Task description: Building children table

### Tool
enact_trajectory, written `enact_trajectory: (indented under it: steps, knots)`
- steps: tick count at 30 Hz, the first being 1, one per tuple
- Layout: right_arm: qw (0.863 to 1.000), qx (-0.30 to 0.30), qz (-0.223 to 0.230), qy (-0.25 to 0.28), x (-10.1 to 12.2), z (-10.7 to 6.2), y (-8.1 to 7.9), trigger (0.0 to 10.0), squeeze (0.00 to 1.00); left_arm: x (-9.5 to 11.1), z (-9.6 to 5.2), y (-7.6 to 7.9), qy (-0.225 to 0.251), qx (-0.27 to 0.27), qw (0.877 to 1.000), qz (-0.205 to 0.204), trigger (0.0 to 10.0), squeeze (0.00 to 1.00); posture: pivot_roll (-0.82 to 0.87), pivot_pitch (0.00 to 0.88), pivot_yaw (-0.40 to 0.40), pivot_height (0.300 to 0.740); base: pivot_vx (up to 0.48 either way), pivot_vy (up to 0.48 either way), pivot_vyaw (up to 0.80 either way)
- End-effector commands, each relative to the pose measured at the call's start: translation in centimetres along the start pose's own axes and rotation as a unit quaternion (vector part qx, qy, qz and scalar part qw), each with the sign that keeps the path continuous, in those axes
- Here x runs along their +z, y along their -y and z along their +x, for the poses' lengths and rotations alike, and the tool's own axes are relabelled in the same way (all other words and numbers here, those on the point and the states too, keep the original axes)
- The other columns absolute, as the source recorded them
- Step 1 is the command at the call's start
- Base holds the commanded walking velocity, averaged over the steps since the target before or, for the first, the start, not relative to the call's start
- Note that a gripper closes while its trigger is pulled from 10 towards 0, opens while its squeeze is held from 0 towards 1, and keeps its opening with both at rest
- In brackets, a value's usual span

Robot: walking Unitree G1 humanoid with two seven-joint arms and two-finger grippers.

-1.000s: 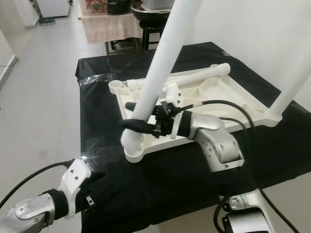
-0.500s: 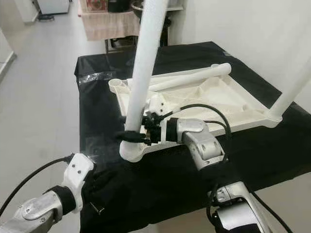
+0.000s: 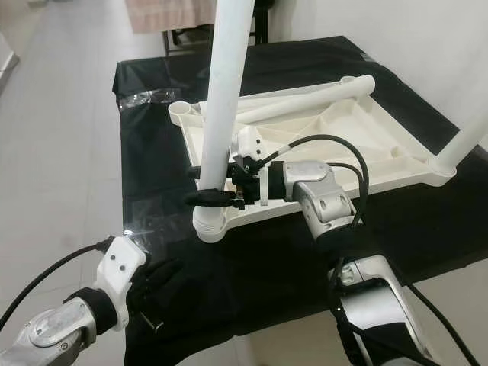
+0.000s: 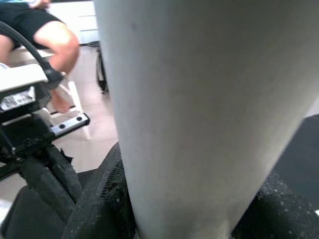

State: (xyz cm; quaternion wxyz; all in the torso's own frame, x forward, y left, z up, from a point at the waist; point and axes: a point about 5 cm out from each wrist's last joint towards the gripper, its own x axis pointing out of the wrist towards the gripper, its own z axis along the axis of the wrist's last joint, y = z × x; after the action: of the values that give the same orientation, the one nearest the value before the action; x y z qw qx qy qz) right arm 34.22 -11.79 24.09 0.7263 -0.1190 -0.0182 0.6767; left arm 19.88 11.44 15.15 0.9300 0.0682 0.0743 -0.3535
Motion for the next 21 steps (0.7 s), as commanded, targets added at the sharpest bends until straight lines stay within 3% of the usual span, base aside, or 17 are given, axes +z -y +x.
enact_trajectory:
  steps: [1, 11, 21]
  knots:
    - [1.000, 0.026, 0.005, -0.004, -0.3, 0.1, 0.0, 10.0, 0.00, -0.4, -0.4, 0.4, -0.017, -0.005, 1.000, 0.004, 10.0, 0.00, 0.10, 0.233, -0.013, 0.740, 0.000, 0.000, 0.00]
    - [0.996, 0.086, -0.011, -0.020, 1.2, 0.3, 1.1, 10.0, 0.00, -0.3, -1.0, 0.9, -0.022, -0.006, 1.000, 0.005, 10.0, 0.00, 0.12, 0.261, -0.028, 0.740, 0.000, 0.000, 0.00]
    - [0.992, 0.124, -0.026, -0.028, 1.9, 0.5, 1.3, 10.0, 0.00, -0.2, -1.4, 1.1, -0.027, -0.005, 1.000, 0.003, 10.0, 0.00, 0.13, 0.273, -0.033, 0.740, 0.000, 0.000, 0.00]
